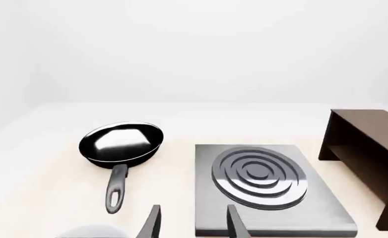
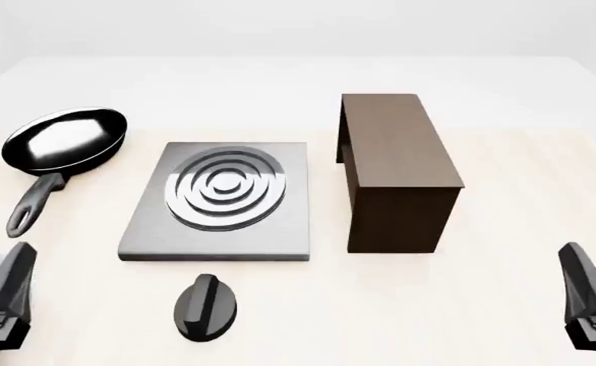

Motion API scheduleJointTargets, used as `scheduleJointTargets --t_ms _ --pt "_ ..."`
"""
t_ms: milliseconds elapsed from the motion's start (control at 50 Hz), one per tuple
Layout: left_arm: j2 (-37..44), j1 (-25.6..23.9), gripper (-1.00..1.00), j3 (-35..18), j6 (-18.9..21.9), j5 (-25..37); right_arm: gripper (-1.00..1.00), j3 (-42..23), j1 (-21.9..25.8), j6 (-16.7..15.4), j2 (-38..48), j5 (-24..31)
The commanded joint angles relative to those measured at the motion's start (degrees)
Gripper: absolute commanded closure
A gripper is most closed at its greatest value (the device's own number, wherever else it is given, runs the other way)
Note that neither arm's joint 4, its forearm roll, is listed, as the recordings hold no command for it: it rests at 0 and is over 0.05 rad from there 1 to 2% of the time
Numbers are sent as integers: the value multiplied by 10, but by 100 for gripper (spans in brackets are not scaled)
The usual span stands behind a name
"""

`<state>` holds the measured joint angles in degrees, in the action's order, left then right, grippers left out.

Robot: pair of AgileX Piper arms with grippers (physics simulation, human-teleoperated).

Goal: Turn on the stove.

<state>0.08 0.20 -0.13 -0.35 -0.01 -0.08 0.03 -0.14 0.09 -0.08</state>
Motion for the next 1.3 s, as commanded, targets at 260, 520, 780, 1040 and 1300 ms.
scheduleJointTargets --t_ms 260,520,780,1040,1300 --pt "6 -3 -100 -3 -12 8 -100 -2 0 -4 1 -1" --pt "50 1 -100 -3 -10 -16 -100 -2 1 -4 1 -1" --pt "36 1 -100 -54 -9 47 -100 -2 1 -3 1 -1" --pt "110 18 -100 -103 2 70 -100 -2 0 -4 1 -1" --pt "206 54 -100 -143 20 64 -100 -2 0 -4 1 -1"
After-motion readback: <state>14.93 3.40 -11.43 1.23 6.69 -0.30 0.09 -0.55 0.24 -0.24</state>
